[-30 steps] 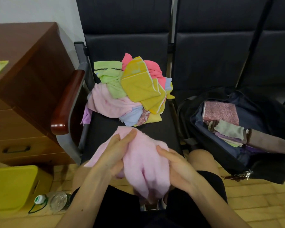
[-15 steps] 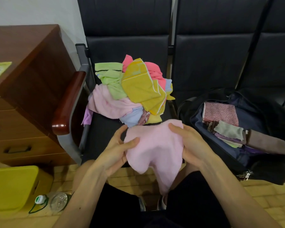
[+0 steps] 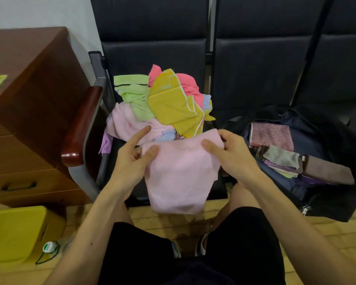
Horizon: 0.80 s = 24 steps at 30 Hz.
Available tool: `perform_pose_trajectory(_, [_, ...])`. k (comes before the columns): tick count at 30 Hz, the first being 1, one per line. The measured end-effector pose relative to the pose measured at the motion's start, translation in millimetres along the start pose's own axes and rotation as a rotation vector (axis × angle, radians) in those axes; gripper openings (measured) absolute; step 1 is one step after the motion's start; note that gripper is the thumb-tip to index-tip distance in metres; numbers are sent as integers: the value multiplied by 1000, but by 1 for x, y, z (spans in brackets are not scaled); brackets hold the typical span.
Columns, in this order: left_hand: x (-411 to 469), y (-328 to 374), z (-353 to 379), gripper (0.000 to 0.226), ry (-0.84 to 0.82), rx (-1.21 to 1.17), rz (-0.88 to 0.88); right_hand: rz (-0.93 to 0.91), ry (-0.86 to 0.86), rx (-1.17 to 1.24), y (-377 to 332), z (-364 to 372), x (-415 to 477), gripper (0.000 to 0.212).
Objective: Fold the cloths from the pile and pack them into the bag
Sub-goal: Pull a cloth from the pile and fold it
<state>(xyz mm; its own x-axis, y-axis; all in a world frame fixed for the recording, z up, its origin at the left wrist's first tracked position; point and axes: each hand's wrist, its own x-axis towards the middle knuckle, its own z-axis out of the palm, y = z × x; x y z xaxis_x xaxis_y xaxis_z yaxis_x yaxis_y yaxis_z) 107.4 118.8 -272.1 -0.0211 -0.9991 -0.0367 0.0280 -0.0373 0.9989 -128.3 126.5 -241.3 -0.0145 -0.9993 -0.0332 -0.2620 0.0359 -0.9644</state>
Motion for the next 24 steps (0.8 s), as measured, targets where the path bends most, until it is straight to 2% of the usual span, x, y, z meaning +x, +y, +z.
perform_pose_trajectory(4, [4, 7, -10, 35, 35, 71, 54, 5, -56, 62, -6, -2, 4, 23])
perform_pose_trajectory(6, [6, 8, -16, 44, 44, 138, 97, 59, -97, -6, -6, -4, 9, 32])
perform_pose_trajectory(8, [6, 10, -17, 30, 64, 191, 142, 103, -115, -77, -7, -5, 13, 37])
perform_pose_trajectory(10, [7, 12, -17, 22, 80, 228, 161, 79, -68, -108, -5, -6, 18, 45])
perform_pose_trajectory(12, [9, 14, -17, 30, 94, 253, 162, -3, -38, -133, -4, -5, 20, 51])
perform_pose_trajectory(16, [16, 15, -24, 48, 142, 362, 164, -151, 0, -252, 1, -2, 21, 43])
perform_pose_trajectory(24, [19, 22, -27, 19, 154, 528, 259, -267, 106, -363, -13, -6, 20, 34])
